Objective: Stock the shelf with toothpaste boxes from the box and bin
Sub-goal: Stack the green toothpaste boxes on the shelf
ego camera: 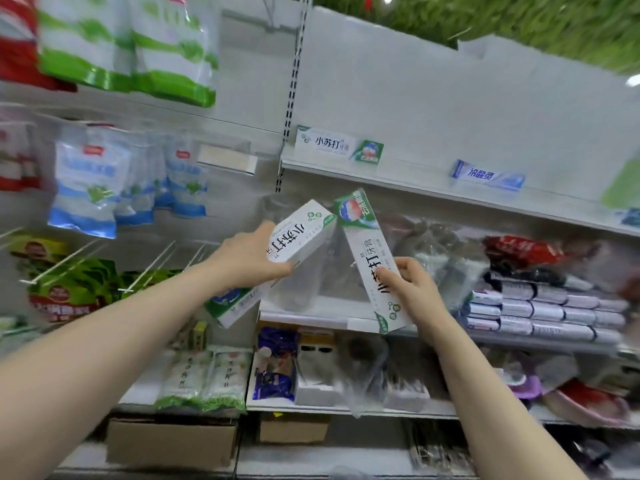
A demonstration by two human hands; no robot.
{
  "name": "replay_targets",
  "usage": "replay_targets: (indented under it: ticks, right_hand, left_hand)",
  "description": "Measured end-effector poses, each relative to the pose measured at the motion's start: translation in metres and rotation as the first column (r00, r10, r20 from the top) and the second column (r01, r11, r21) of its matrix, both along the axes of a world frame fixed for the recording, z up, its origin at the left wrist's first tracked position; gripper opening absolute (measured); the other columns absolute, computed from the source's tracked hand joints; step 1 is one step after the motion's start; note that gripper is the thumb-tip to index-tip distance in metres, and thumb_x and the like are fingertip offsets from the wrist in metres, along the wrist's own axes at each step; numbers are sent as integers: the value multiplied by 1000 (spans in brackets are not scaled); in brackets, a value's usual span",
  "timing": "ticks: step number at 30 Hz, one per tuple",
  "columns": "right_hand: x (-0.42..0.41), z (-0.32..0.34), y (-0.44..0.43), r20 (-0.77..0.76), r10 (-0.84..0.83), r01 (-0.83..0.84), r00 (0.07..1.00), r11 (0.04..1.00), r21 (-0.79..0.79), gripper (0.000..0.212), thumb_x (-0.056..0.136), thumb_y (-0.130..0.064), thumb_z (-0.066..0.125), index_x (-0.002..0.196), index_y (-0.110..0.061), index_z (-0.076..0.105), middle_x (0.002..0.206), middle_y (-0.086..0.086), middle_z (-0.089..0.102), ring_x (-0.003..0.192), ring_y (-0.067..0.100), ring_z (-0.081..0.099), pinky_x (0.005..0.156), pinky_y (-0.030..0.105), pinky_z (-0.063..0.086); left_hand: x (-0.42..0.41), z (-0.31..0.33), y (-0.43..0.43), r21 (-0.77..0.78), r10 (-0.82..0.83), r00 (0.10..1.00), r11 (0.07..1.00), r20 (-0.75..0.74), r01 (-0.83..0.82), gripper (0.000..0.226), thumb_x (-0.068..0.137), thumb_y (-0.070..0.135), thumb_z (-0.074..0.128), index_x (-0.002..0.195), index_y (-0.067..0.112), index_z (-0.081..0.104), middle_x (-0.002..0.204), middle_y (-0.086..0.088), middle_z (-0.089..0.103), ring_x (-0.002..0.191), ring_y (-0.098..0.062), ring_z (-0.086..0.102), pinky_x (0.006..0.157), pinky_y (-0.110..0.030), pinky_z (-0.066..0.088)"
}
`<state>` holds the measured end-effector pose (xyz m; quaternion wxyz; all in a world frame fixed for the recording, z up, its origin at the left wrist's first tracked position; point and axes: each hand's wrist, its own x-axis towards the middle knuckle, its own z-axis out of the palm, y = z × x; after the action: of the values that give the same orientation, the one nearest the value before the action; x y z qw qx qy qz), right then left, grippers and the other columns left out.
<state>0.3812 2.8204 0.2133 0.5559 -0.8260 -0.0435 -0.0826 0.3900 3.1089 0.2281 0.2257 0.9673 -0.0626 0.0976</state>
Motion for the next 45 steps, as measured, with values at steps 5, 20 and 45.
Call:
replay_targets:
  ticks: [5, 20, 45]
  right_hand:
    - [7, 38, 8, 8, 12, -14, 1000, 983, 181, 29, 92, -29, 66, 114, -13, 55, 98, 7, 73, 72, 18, 71, 57, 31, 55]
    - [103, 166, 28, 124, 123, -172, 985, 807, 564, 28, 95, -35, 61, 99, -7, 63, 93, 13, 73, 78, 28, 70, 75, 43, 57]
    - [200, 149, -10, 200, -201, -51, 959, 572, 818, 82, 74, 6, 76, 136, -16, 28, 125, 14, 54, 108, 33, 65, 72, 38, 61]
  left_hand:
    - [7, 39, -6, -8, -31, 998, 999, 57, 31, 64, 76, 61, 61, 125, 28, 37, 112, 3, 60, 90, -23, 58, 71, -34, 46]
    - [59, 117, -22, -64, 79, 965, 996, 249, -65, 64, 78, 51, 66, 129, 24, 39, 117, 0, 61, 96, -25, 58, 76, -36, 48]
    - [113, 118, -39, -139, 221, 928, 973, 302, -186, 66, 78, 56, 65, 131, 28, 38, 104, 3, 59, 81, -20, 52, 59, -29, 35]
